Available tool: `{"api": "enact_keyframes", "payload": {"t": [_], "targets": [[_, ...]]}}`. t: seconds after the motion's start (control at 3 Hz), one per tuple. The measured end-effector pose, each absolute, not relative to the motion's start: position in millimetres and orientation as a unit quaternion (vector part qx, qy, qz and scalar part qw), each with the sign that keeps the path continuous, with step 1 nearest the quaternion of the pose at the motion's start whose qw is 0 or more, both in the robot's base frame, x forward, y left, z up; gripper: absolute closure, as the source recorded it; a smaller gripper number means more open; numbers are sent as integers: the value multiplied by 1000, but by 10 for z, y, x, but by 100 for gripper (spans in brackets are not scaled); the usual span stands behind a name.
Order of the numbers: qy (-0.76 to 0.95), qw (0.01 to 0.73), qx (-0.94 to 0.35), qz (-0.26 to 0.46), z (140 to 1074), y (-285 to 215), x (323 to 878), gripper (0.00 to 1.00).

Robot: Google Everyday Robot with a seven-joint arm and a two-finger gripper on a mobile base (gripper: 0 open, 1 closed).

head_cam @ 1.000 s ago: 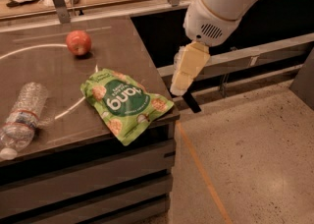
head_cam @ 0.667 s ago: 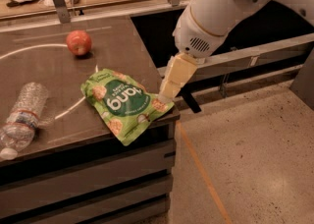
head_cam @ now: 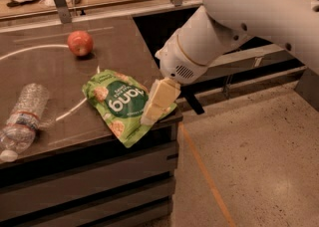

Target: Move green rice chip bag near apple

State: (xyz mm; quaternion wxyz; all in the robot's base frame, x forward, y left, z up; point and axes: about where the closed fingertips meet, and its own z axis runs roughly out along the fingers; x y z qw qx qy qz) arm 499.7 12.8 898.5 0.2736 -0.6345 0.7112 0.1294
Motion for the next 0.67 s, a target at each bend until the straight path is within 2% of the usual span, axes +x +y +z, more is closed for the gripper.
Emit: {"api": "enact_keyframes", "payload": {"t": [0.67], "targets": [[709, 249, -639, 162, 8556, 423, 4915, 0]]}}
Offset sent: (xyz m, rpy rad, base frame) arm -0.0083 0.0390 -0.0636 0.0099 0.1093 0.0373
